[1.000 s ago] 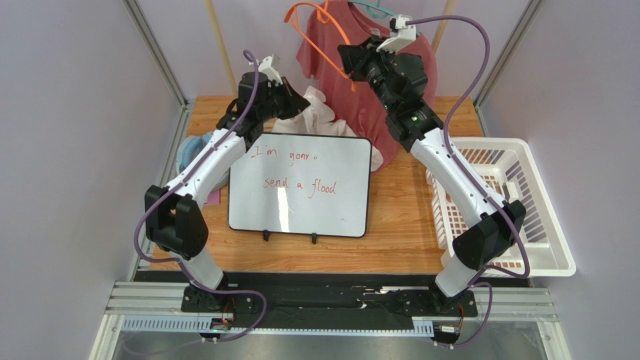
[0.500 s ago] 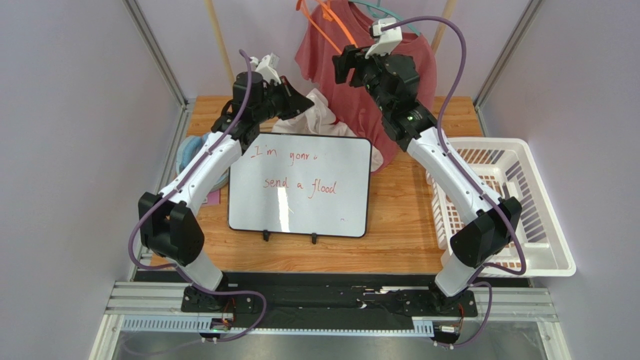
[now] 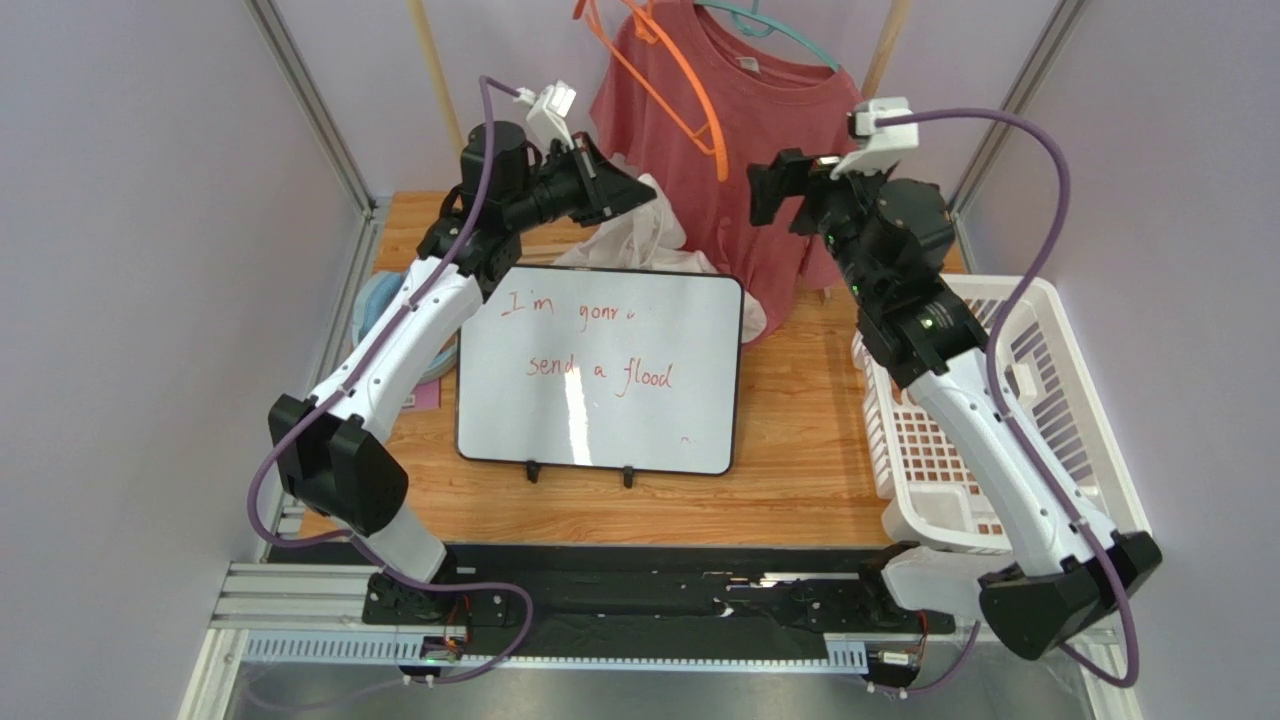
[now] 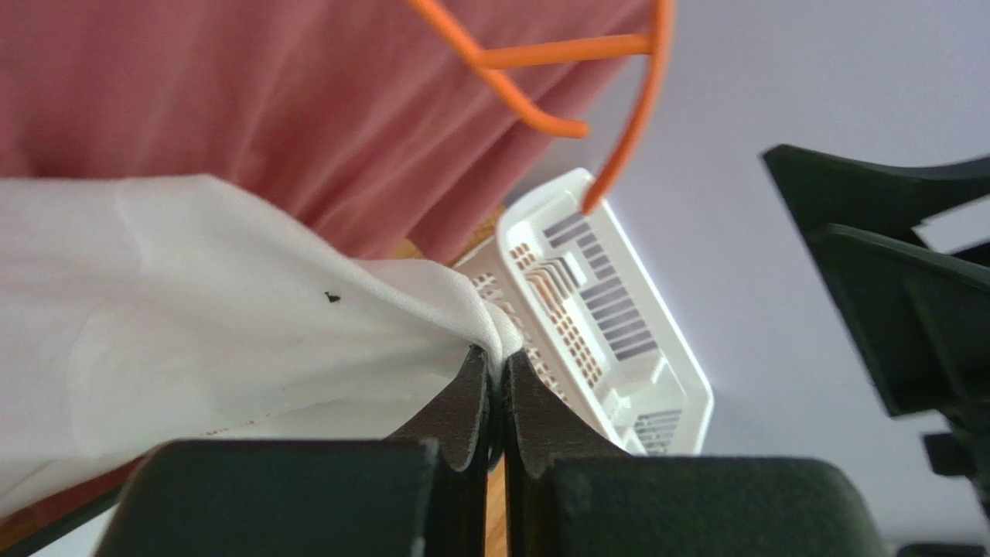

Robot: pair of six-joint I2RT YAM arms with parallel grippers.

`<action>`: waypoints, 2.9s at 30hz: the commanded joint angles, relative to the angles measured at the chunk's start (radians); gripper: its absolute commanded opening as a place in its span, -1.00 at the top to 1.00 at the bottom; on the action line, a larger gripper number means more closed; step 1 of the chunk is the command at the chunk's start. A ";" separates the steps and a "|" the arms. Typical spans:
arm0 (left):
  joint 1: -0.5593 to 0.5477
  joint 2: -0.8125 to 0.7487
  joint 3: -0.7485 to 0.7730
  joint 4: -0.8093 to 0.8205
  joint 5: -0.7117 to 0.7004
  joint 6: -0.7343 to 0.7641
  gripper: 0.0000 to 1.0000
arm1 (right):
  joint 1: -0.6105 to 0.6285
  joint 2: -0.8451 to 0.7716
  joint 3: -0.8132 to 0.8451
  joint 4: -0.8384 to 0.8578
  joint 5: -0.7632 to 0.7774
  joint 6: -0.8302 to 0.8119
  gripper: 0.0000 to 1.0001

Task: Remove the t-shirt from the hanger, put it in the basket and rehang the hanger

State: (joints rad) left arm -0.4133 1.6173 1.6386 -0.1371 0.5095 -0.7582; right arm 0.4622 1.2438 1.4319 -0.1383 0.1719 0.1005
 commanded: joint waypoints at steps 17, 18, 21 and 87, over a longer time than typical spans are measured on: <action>-0.211 0.024 0.312 0.014 0.087 -0.021 1.00 | -0.046 -0.046 -0.467 0.589 -0.517 0.008 -1.00; -0.214 0.032 0.325 0.014 0.092 -0.027 1.00 | -0.045 -0.038 -0.469 0.597 -0.517 0.007 -1.00; -0.228 0.059 0.359 0.025 0.103 -0.039 1.00 | -0.045 -0.011 -0.464 0.626 -0.500 0.022 -0.97; -0.232 -0.800 -0.481 -0.285 -0.261 0.218 0.03 | -0.349 -0.046 0.605 -0.115 0.397 -0.260 1.00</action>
State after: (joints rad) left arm -0.6464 0.7868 1.1202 -0.4030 0.2516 -0.5686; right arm 0.1356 1.2263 2.0880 -0.2958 0.4583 -0.0837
